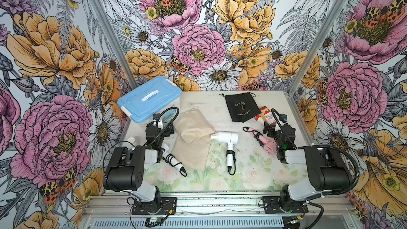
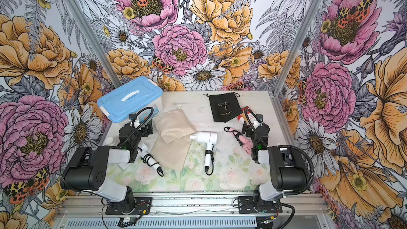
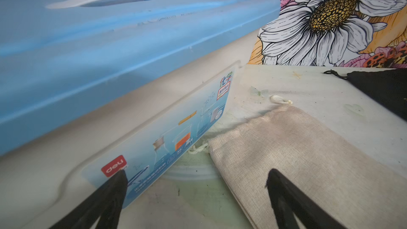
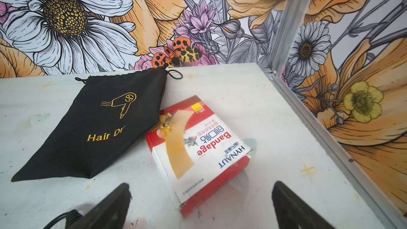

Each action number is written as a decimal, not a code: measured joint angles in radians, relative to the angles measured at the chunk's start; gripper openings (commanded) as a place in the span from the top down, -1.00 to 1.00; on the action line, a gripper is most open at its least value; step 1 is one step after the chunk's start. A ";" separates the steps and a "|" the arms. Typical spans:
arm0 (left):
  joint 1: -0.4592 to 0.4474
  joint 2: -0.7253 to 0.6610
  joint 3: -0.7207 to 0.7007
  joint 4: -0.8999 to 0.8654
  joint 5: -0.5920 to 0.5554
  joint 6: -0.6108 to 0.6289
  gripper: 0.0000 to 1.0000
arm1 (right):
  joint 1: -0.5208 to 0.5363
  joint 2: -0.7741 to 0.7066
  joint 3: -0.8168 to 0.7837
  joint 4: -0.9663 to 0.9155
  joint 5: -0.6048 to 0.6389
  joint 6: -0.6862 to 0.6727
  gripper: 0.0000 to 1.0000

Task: Pack away hair dryers
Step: Pick up the hair dryer from the center of the board.

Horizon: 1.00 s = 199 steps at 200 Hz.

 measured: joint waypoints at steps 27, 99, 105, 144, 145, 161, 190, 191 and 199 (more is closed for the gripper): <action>0.000 0.000 0.000 0.000 0.000 0.000 -0.98 | 0.000 0.000 0.000 0.000 0.000 0.000 -0.99; 0.006 0.000 0.000 0.000 -0.014 -0.019 -0.98 | 0.006 0.000 0.000 0.000 0.023 0.000 -0.99; 0.006 0.000 0.000 0.000 -0.019 -0.019 -0.98 | 0.007 0.000 0.000 0.000 0.025 0.000 -0.99; -0.017 0.000 0.000 0.000 -0.097 -0.024 -0.98 | 0.026 -0.002 -0.001 0.000 0.071 0.000 -0.99; -0.017 0.000 0.000 0.000 -0.098 -0.024 -0.98 | 0.027 -0.003 -0.001 0.000 0.074 0.000 -0.99; -0.032 -0.011 0.000 -0.017 -0.148 -0.025 -0.97 | 0.038 -0.046 -0.005 -0.036 0.117 0.001 -0.99; -0.063 -0.071 0.028 -0.122 -0.203 -0.017 -0.97 | 0.044 -0.190 0.005 -0.141 0.206 0.023 -0.99; -0.063 -0.073 0.030 -0.125 -0.204 -0.017 -0.97 | 0.044 -0.196 0.006 -0.148 0.210 0.025 -0.99; -0.069 -0.101 0.044 -0.161 -0.214 -0.014 -0.97 | 0.044 -0.228 0.018 -0.184 0.231 0.038 -0.99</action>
